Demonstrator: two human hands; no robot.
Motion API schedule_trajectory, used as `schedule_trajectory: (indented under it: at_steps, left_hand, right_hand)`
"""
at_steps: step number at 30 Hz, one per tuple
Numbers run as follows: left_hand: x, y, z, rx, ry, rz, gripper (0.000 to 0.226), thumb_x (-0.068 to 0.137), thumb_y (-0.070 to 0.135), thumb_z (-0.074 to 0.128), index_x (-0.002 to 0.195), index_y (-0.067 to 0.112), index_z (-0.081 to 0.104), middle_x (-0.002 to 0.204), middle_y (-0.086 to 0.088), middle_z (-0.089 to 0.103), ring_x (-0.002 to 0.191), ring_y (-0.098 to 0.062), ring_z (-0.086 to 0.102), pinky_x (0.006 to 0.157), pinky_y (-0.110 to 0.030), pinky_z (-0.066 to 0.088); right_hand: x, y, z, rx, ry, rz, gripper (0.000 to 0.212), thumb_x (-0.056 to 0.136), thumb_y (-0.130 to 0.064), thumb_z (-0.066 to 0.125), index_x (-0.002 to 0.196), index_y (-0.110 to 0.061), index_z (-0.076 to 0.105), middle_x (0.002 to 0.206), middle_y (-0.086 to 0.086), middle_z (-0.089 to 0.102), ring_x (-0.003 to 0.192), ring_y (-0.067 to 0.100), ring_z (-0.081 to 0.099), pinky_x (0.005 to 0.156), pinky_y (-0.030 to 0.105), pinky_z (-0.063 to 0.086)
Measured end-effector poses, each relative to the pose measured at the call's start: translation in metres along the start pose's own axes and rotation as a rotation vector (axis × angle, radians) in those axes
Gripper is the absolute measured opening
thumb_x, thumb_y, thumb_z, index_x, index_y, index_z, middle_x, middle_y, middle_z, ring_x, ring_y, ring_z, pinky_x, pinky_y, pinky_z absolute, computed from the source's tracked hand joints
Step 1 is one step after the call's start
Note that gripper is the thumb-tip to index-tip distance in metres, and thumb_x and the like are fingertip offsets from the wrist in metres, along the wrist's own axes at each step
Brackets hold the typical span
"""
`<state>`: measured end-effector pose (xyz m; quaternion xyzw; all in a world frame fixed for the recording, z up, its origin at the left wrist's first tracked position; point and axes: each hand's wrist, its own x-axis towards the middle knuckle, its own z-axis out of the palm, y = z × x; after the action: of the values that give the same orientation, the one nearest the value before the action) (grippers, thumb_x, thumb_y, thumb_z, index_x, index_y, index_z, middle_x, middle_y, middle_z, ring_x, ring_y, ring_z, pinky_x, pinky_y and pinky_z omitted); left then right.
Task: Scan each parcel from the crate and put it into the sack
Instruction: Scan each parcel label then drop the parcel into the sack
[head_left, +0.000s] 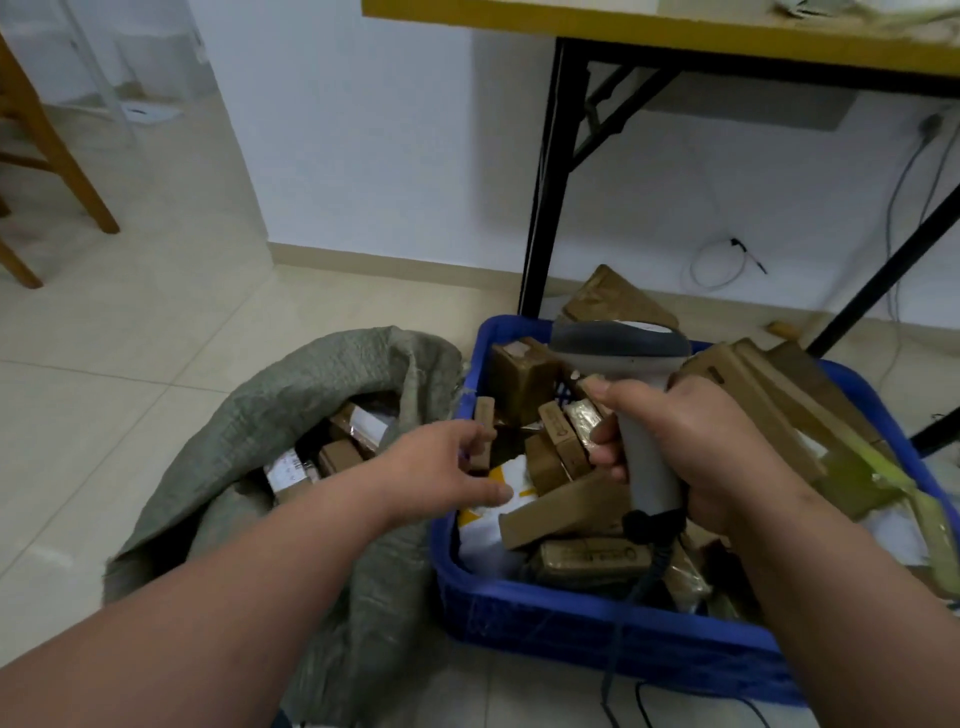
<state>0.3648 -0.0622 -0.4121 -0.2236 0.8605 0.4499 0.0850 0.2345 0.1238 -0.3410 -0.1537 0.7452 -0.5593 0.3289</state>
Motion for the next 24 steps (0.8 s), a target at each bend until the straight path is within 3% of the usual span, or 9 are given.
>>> schedule_trajectory:
  at_steps: [6, 8, 10, 14, 17, 20, 24]
  left_hand:
    - [0.02, 0.013, 0.05, 0.276, -0.091, 0.023, 0.089, 0.074, 0.046, 0.08, 0.147, 0.04, 0.031, 0.139, 0.017, 0.044, 0.123, -0.011, 0.049, 0.097, -0.027, 0.045]
    - [0.027, 0.015, 0.062, 0.298, -0.114, 0.035, 0.078, 0.074, 0.044, 0.078, 0.141, 0.043, 0.037, 0.114, 0.03, 0.043, 0.11, -0.006, 0.049, 0.084, -0.018, 0.04]
    - [0.032, 0.015, 0.07, 0.307, -0.112, 0.042, 0.056, 0.079, 0.039, 0.075, 0.126, 0.046, 0.046, 0.096, 0.029, 0.044, 0.103, -0.005, 0.051, 0.079, -0.017, 0.037]
    - [0.034, 0.019, 0.063, 0.309, -0.031, 0.026, 0.035, 0.085, 0.034, 0.07, 0.115, 0.038, 0.054, 0.104, 0.016, 0.058, 0.104, -0.012, 0.058, 0.088, -0.029, 0.048]
    - [0.028, 0.029, 0.041, 0.066, 0.059, -0.046, 0.028, 0.087, 0.032, 0.071, 0.112, 0.026, 0.059, 0.104, 0.003, 0.067, 0.095, -0.018, 0.066, 0.084, -0.042, 0.058]
    - [0.015, 0.037, 0.019, -0.345, 0.114, -0.147, 0.022, 0.088, 0.03, 0.07, 0.108, 0.022, 0.065, 0.099, -0.002, 0.073, 0.089, -0.02, 0.071, 0.064, -0.033, 0.06]
    - [-0.002, 0.038, 0.001, -0.541, 0.122, -0.159, 0.024, 0.091, 0.029, 0.067, 0.111, 0.016, 0.067, 0.105, -0.012, 0.073, 0.09, -0.024, 0.07, 0.063, -0.03, 0.056]
  right_hand:
    - [-0.007, 0.006, -0.023, -0.006, 0.001, 0.004, 0.02, 0.088, -0.028, 0.07, 0.097, -0.01, 0.066, 0.069, 0.006, 0.074, 0.063, 0.02, 0.072, 0.055, 0.03, 0.055]
    - [-0.006, 0.008, -0.03, -0.016, 0.001, -0.001, 0.019, 0.088, -0.028, 0.07, 0.095, -0.011, 0.067, 0.068, 0.006, 0.073, 0.063, 0.02, 0.072, 0.053, 0.027, 0.054]
    - [-0.005, 0.008, -0.036, -0.025, 0.006, -0.003, 0.02, 0.088, -0.029, 0.07, 0.095, -0.011, 0.066, 0.067, 0.005, 0.073, 0.061, 0.019, 0.072, 0.051, 0.024, 0.052]
    - [-0.004, 0.009, -0.045, -0.017, 0.041, -0.013, 0.019, 0.087, -0.029, 0.071, 0.092, -0.01, 0.066, 0.063, 0.003, 0.072, 0.056, 0.016, 0.071, 0.046, 0.023, 0.052]
    - [-0.004, 0.007, -0.05, 0.01, 0.081, -0.043, 0.016, 0.087, -0.027, 0.07, 0.09, -0.012, 0.068, 0.059, 0.003, 0.07, 0.055, 0.016, 0.07, 0.046, 0.025, 0.052]
    - [-0.007, 0.006, -0.052, 0.086, 0.121, -0.058, 0.014, 0.087, -0.025, 0.07, 0.089, -0.011, 0.067, 0.058, 0.003, 0.068, 0.055, 0.017, 0.069, 0.047, 0.025, 0.052]
    - [-0.013, 0.005, -0.051, 0.094, 0.091, -0.054, 0.018, 0.085, -0.026, 0.071, 0.09, -0.009, 0.068, 0.063, 0.006, 0.07, 0.057, 0.019, 0.069, 0.049, 0.026, 0.052]
